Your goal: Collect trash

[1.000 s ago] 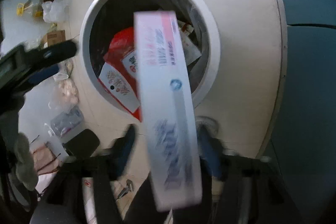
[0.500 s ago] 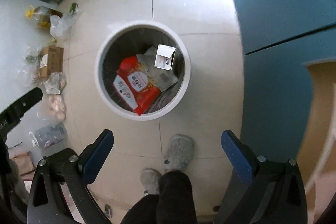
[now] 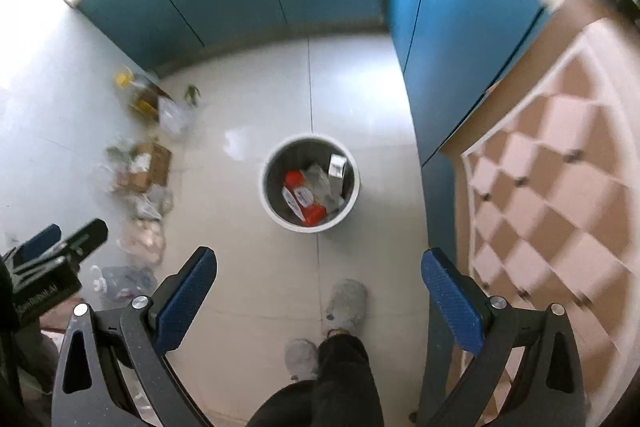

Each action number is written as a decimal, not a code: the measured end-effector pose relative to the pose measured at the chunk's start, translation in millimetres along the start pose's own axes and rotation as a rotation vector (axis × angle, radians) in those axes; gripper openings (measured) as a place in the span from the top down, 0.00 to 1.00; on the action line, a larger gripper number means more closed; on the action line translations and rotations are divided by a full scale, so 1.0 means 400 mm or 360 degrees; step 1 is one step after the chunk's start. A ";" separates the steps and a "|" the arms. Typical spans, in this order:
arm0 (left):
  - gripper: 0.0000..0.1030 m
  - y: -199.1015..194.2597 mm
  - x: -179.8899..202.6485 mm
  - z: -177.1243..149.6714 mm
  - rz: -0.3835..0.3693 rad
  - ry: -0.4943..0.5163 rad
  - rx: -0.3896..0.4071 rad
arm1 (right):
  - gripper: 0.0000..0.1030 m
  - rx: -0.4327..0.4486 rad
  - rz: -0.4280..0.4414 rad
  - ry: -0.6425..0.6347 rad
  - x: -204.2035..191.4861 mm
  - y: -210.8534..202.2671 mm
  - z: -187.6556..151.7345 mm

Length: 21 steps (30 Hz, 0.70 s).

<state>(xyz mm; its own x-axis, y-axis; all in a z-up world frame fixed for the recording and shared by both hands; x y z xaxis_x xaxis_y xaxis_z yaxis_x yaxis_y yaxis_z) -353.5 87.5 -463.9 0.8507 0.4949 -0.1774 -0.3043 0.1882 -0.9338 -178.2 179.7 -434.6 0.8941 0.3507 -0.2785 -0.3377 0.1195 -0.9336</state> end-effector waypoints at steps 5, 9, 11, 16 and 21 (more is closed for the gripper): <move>0.01 -0.195 -0.052 -0.035 -0.0044 -0.0003 0.0104 | 0.00 0.0115 0.0025 -0.0037 -0.092 -0.262 -0.058; 0.01 -0.333 -0.077 -0.061 -0.0123 -0.0035 0.0154 | 0.00 0.0170 0.0075 -0.0056 -0.138 -0.430 -0.105; 0.01 -0.395 -0.084 -0.073 -0.0167 -0.0044 0.0179 | 0.00 0.0197 0.0108 -0.0062 -0.156 -0.501 -0.122; 0.01 -0.535 -0.094 -0.096 -0.0265 -0.0081 0.0243 | 0.00 0.0284 0.0214 -0.0117 -0.192 -0.687 -0.154; 0.01 -0.659 -0.103 -0.103 -0.0351 -0.0096 0.0323 | 0.00 0.0326 0.0297 -0.0213 -0.220 -0.821 -0.169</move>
<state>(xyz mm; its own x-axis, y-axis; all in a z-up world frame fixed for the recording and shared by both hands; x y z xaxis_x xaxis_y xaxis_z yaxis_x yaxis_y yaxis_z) -290.7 -17.3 -223.3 0.8805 0.4718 0.0472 -0.1997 0.4592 -0.8656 -126.0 46.9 -118.8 0.7690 0.5019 -0.3958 -0.5566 0.2215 -0.8007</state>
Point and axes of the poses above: each gripper's, at about its wrist camera, not at the fingertips, and y roughly the way its jaws point, x to its right, z to its top, the point moved 5 cm from there along y, roughly the way its jaws point, and after that the axes turned 10 degrees about z, right-handed, at the moved point
